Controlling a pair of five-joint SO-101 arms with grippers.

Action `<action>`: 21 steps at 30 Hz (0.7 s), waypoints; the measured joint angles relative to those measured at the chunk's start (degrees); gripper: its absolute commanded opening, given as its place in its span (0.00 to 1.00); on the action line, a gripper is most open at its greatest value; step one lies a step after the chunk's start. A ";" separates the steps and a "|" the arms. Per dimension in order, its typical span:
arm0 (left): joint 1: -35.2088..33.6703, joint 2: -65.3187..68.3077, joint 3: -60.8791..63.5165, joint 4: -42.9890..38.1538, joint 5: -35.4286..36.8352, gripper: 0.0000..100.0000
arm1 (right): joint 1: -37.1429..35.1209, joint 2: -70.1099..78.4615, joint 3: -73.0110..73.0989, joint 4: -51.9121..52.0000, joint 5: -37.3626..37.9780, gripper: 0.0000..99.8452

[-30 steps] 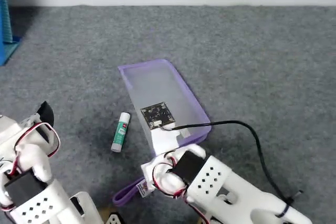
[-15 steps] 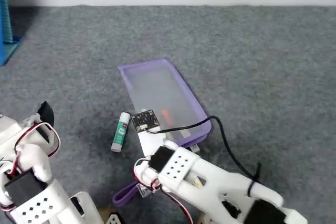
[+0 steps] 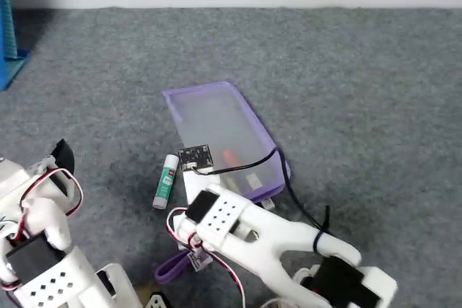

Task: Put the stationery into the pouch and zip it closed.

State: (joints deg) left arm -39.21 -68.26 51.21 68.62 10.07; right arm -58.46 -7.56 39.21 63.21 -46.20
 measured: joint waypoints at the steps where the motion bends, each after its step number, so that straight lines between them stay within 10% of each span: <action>1: 0.00 0.00 0.00 0.00 0.00 0.30 | 0.00 1.23 -0.53 0.00 -0.62 0.30; 21: 0.00 0.00 0.00 0.00 0.00 0.30 | 6.59 8.70 -3.78 11.34 -2.02 0.30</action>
State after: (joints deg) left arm -39.21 -68.26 51.21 68.62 10.07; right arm -51.87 1.14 35.43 74.55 -48.22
